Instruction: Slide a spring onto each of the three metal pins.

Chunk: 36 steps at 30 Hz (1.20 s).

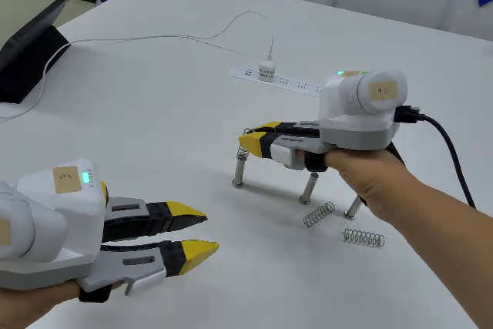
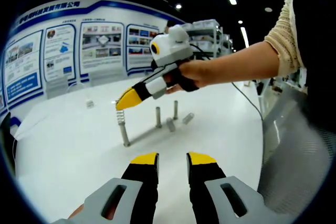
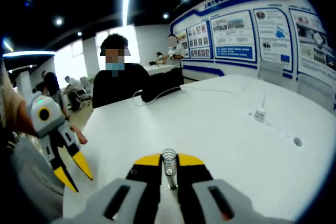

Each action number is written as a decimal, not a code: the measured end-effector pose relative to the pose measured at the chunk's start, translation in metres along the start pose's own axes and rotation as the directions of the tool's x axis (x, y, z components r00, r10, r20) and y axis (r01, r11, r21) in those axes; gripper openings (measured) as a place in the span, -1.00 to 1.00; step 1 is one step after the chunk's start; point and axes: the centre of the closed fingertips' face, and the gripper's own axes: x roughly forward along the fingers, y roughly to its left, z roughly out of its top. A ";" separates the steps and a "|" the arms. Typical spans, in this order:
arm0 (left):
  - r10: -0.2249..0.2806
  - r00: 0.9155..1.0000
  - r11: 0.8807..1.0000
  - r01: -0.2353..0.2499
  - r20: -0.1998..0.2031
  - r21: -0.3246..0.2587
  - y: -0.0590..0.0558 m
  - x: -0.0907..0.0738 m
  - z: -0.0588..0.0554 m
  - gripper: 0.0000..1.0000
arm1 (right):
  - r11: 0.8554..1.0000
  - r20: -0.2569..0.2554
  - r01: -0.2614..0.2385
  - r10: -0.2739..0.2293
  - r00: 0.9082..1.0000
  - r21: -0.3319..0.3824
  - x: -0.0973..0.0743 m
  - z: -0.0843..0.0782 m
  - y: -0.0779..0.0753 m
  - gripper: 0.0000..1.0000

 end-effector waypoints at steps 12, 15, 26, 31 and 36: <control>-0.003 1.000 1.000 0.003 -0.004 0.001 0.000 0.000 -0.001 -0.58 | 0.999 -0.033 -0.006 0.005 0.999 -0.043 0.006 -0.011 0.005 -0.77; -0.002 1.000 1.000 0.002 -0.007 0.001 0.000 -0.001 -0.001 -0.58 | 0.999 -0.034 -0.005 0.003 0.999 -0.049 0.008 -0.014 0.006 -0.77; -0.003 1.000 1.000 0.003 -0.013 0.002 0.000 -0.001 -0.002 -0.58 | 0.998 -0.049 0.001 -0.005 0.999 -0.066 0.016 -0.027 0.003 -0.77; -0.002 1.000 1.000 0.002 -0.015 0.001 0.000 -0.001 -0.003 -0.59 | 0.998 -0.055 0.006 -0.009 0.998 -0.065 0.019 -0.033 0.002 -0.77; 0.001 1.000 1.000 -0.001 -0.017 0.002 0.001 -0.001 -0.004 -0.59 | 0.998 -0.069 0.014 -0.019 0.997 -0.069 0.021 -0.039 0.000 -0.76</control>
